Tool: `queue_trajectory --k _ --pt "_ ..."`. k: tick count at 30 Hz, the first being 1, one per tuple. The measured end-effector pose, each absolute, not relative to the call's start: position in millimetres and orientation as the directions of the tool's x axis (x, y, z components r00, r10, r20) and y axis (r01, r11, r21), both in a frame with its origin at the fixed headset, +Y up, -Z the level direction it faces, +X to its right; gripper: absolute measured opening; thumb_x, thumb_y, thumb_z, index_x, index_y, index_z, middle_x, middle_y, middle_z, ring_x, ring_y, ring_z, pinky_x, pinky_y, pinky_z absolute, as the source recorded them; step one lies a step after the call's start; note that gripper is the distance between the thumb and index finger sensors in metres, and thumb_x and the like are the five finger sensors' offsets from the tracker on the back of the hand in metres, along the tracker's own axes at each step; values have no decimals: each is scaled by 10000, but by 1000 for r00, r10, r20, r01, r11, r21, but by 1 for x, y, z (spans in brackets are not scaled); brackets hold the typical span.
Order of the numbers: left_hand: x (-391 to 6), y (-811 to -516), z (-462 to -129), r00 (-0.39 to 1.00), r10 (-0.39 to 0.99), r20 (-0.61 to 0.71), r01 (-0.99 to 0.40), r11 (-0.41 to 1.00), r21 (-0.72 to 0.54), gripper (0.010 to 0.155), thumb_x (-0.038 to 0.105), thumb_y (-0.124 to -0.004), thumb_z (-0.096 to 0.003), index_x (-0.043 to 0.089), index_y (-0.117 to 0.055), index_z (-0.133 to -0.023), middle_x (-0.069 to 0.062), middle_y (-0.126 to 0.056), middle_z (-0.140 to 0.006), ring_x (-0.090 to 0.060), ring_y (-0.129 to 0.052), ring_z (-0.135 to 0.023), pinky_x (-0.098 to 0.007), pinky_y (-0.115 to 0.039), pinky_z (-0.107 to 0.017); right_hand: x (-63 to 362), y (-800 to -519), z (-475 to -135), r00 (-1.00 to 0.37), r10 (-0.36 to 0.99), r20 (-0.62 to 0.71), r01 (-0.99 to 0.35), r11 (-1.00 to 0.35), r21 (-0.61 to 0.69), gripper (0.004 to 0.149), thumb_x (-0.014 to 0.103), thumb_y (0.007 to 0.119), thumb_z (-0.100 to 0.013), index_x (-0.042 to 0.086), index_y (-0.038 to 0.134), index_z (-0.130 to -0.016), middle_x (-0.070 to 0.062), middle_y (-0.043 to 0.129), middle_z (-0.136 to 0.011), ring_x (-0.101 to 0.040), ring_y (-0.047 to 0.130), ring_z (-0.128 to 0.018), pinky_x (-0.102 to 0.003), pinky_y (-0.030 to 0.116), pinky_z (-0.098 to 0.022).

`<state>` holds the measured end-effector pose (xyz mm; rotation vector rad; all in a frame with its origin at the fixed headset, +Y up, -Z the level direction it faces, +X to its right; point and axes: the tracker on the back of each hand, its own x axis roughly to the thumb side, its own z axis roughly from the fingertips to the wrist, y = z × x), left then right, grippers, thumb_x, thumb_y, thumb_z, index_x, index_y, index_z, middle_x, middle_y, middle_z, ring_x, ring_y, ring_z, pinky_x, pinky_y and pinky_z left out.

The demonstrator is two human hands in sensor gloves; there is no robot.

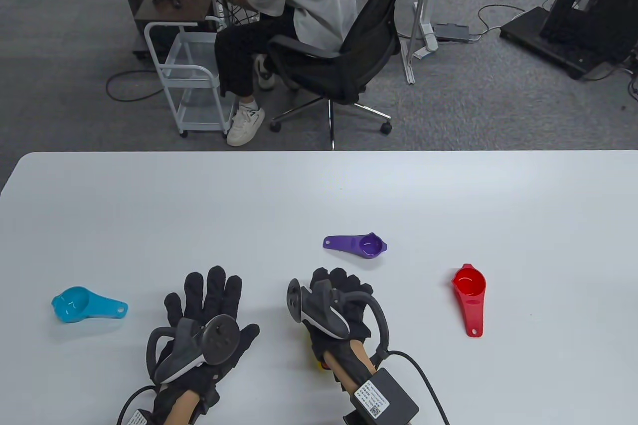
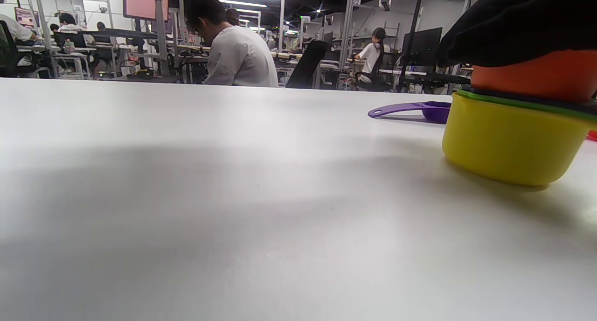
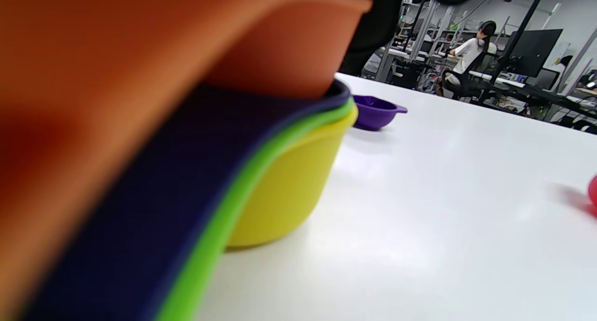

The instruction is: Nest plastic measuring cups

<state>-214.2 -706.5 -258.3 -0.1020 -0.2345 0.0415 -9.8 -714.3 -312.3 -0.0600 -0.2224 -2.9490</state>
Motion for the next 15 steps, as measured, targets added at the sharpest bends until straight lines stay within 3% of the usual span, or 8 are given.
queue_trajectory --k 15 --pt "-212 -707 -258 977 50 209 -15 986 -164 908 683 -541 -551 188 -129 -1190 -192 -29 -1222 -599 -38 -1048 -804 -116 -621 -9 -728 -314 -974 -222 45 226 -958 178 804 640 441 -584 139 368 -1208 -219 497 -1051 -415 612 -877 -720 392 -673"
